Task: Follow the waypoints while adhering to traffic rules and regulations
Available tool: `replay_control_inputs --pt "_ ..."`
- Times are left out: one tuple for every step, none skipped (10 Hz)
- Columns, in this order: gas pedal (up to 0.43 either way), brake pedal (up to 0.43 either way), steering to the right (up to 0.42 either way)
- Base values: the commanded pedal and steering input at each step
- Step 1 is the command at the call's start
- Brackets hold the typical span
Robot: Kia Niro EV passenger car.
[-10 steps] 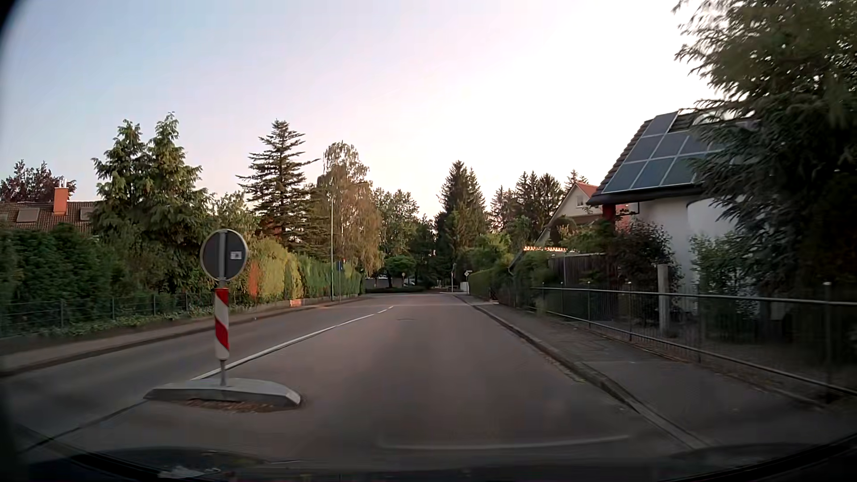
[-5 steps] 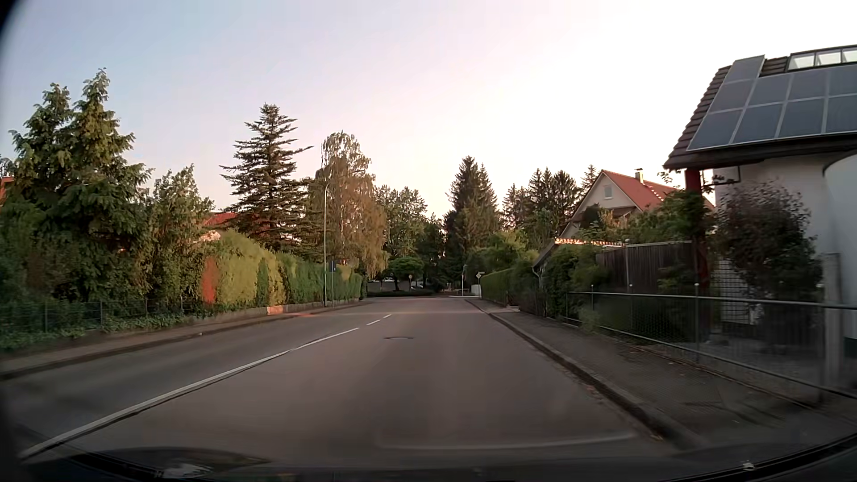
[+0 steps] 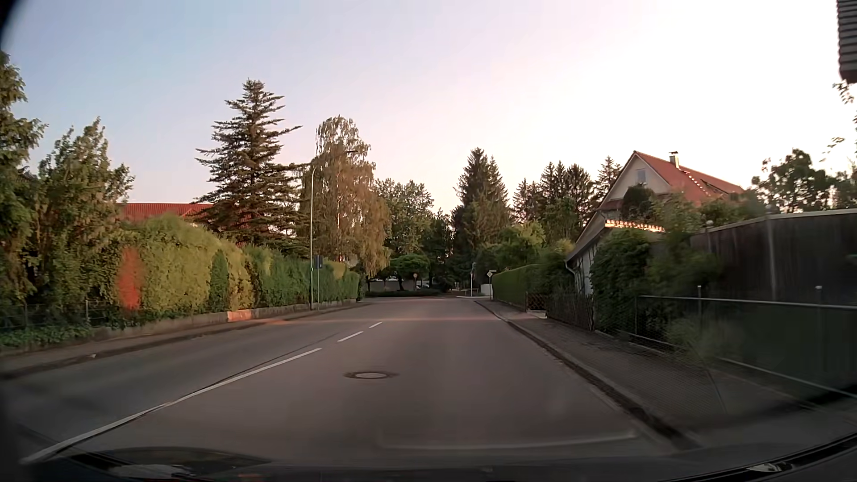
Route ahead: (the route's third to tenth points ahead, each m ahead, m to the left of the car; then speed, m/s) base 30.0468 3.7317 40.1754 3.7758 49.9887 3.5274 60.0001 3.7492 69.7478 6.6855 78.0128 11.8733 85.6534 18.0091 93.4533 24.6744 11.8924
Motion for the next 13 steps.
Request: replay_control_inputs --pt "0.110 0.018 -0.005" --pt "0.110 0.018 -0.004" --pt "0.098 0.018 -0.004" --pt "0.098 0.018 -0.004" --pt "0.098 0.018 -0.003" --pt "0.098 0.018 -0.003" --pt "0.098 0.018 -0.003" --pt "0.098 0.018 -0.003" --pt "0.098 0.018 -0.003" --pt "0.098 0.012 -0.002" --pt "0.098 0.018 -0.001" --pt "0.098 0.018 0.000" --pt "0.098 0.018 0.001"
